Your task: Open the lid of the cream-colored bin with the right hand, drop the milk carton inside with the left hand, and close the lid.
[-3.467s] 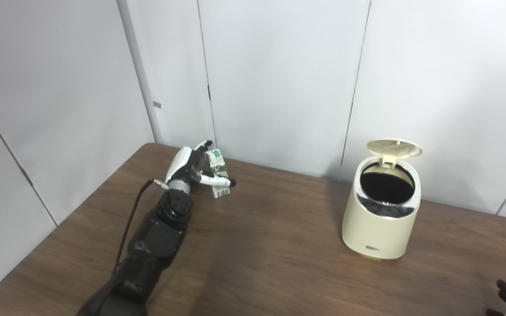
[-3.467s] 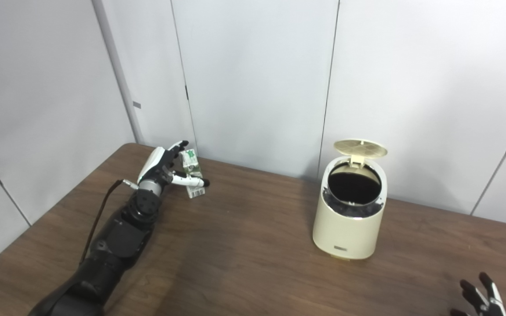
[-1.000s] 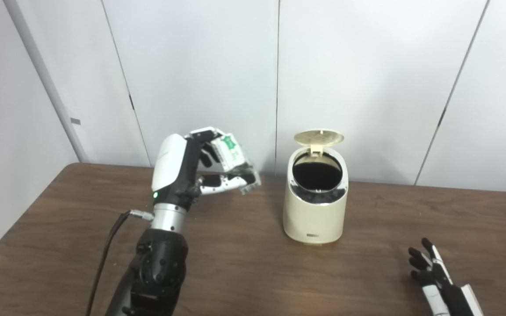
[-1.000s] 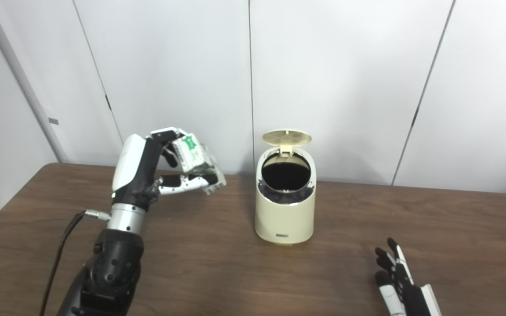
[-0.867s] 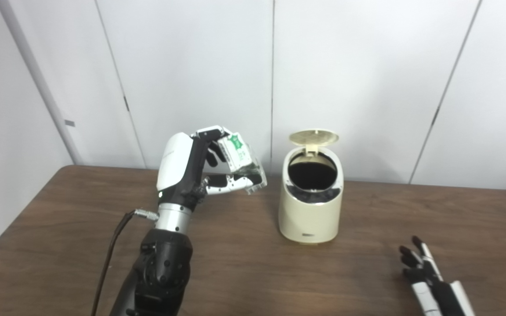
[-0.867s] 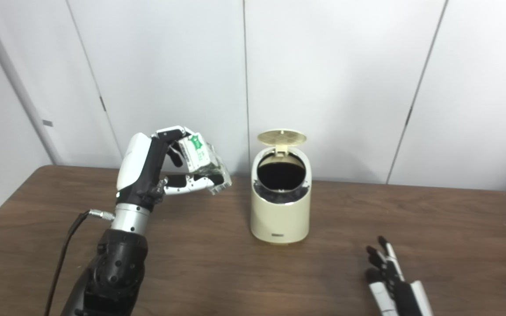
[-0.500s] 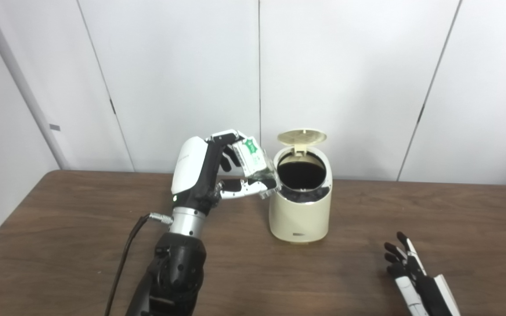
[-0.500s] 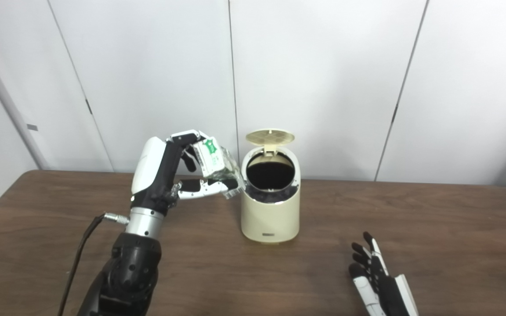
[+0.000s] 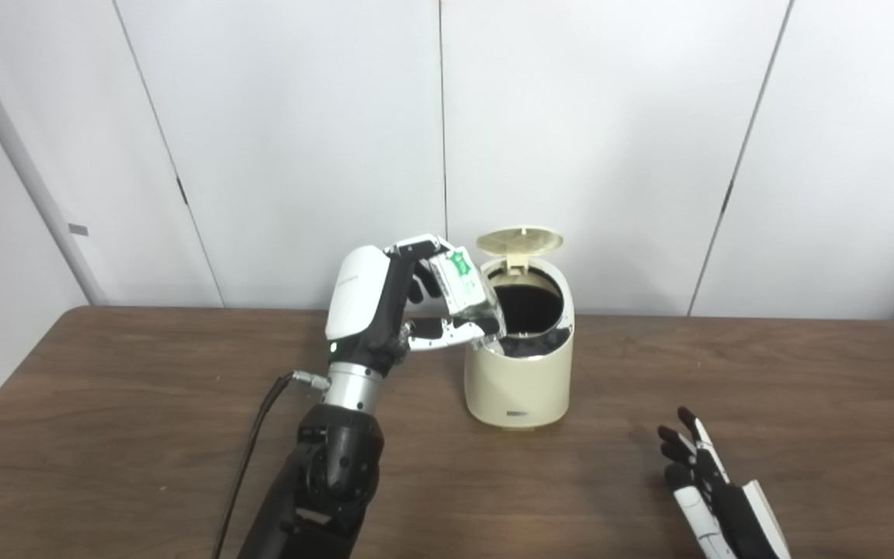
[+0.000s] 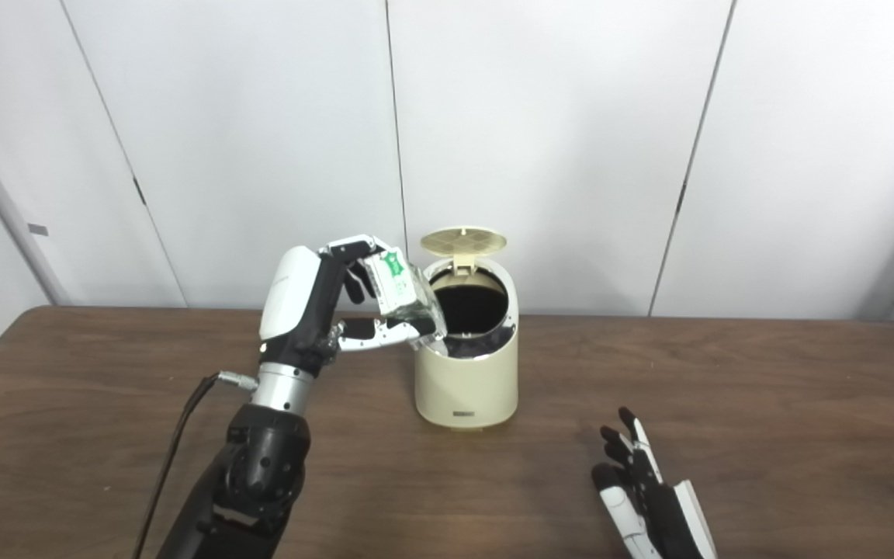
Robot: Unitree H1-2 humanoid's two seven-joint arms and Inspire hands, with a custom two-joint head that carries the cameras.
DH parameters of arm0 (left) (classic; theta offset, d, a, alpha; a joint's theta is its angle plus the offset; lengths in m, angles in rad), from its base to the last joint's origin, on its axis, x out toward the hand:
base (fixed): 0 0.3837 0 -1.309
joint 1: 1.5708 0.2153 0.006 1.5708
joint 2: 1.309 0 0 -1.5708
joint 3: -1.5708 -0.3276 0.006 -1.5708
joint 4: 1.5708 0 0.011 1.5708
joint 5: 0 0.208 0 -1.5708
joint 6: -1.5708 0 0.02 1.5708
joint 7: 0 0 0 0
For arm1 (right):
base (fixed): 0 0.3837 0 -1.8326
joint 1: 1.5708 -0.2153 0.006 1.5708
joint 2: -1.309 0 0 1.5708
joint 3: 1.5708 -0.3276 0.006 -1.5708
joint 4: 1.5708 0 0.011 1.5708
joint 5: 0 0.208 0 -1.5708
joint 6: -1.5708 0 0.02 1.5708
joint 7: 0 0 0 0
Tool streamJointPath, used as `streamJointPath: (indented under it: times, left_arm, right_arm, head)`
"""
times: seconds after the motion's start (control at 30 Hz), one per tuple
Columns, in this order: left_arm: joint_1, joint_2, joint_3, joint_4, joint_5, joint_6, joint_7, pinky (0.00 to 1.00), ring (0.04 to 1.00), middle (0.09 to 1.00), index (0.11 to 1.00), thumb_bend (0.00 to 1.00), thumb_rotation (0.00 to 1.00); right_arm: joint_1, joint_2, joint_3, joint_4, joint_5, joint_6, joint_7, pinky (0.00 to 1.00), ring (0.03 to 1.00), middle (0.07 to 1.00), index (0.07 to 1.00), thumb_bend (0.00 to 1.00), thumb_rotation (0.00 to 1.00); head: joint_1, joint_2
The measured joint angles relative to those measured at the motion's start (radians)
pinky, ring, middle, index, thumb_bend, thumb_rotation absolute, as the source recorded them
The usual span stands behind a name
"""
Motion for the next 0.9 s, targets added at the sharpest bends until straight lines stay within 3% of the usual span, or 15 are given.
streamJointPath:
  times: [0.3,0.73,0.9]
  left_arm:
    - [-0.067,-0.012,-0.006,0.157,0.012,-0.078,0.077,0.33,0.408,0.556,0.498,0.47,0.0]
    - [-0.117,-0.052,0.0,0.238,-0.025,-0.111,0.111,0.4,0.402,0.533,0.503,0.47,0.0]
    - [-0.126,-0.062,-0.012,0.294,-0.009,-0.114,0.153,0.32,0.398,0.539,0.515,0.47,0.0]
  right_arm:
    - [-0.001,0.001,0.006,0.0,-0.019,0.0,-0.002,0.88,0.903,0.902,0.999,0.6,1.0]
    - [-0.005,0.011,0.01,0.008,-0.04,0.0,-0.009,0.91,0.909,0.9,0.996,0.61,1.0]
    - [-0.008,0.015,0.01,0.013,-0.044,0.0,-0.012,0.9,0.915,0.907,1.0,0.57,1.0]
  head:
    - [-0.006,-0.005]
    - [-0.009,-0.014]
    - [-0.011,-0.014]
